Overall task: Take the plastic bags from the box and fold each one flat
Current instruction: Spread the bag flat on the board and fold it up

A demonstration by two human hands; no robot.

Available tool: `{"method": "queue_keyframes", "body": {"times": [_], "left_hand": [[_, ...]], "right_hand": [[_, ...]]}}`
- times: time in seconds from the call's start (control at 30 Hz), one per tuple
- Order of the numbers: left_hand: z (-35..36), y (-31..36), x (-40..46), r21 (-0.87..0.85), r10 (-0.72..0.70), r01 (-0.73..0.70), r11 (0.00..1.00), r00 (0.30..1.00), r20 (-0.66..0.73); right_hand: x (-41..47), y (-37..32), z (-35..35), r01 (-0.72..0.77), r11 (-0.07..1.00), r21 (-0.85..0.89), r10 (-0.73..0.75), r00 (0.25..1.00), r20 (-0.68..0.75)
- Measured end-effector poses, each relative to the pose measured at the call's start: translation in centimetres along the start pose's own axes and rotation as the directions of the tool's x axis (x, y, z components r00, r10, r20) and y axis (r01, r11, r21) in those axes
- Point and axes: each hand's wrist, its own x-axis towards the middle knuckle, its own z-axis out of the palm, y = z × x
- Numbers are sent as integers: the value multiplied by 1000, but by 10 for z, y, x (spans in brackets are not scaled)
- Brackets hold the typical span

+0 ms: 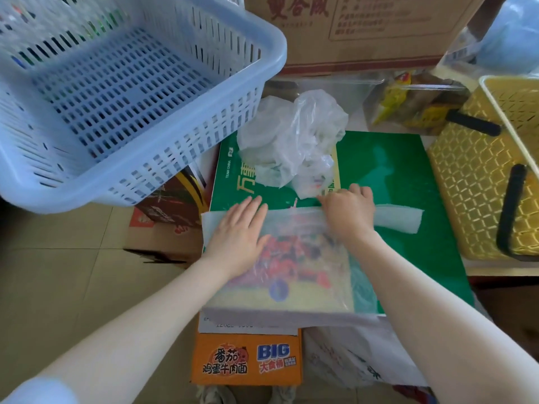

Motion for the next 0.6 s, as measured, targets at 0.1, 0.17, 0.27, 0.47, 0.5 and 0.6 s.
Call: {"method": "queue_keyframes", "body": {"times": [0.1, 0.17, 0.27, 0.47, 0.5, 0.6], "left_hand": [[18, -6, -7, -26, -35, 35, 999, 999, -11], [21, -8, -11, -25, 13, -17, 1000, 988, -157], [22, -5, -11, 38, 117, -111, 993, 957, -265], [31, -15, -20, 47, 0, 3, 999, 998, -57], [33, -17, -21, 55, -4, 7, 998, 998, -55], [34, -20, -19, 66, -21, 24, 998, 998, -53]], "right_hand": [[-18, -13, 3, -5, 998, 62, 21, 964, -264], [-39, -36, 7, 252, 958, 135, -177, 892, -415], [-63, -68, 17, 411, 890, 200, -341, 888, -307], [-56, -47, 34, 287, 928, 236, -296, 955, 0], [-57, -38, 35, 268, 940, 210, -277, 961, 15], [-62, -9, 38, 162, 963, 216, -181, 981, 72]]}}
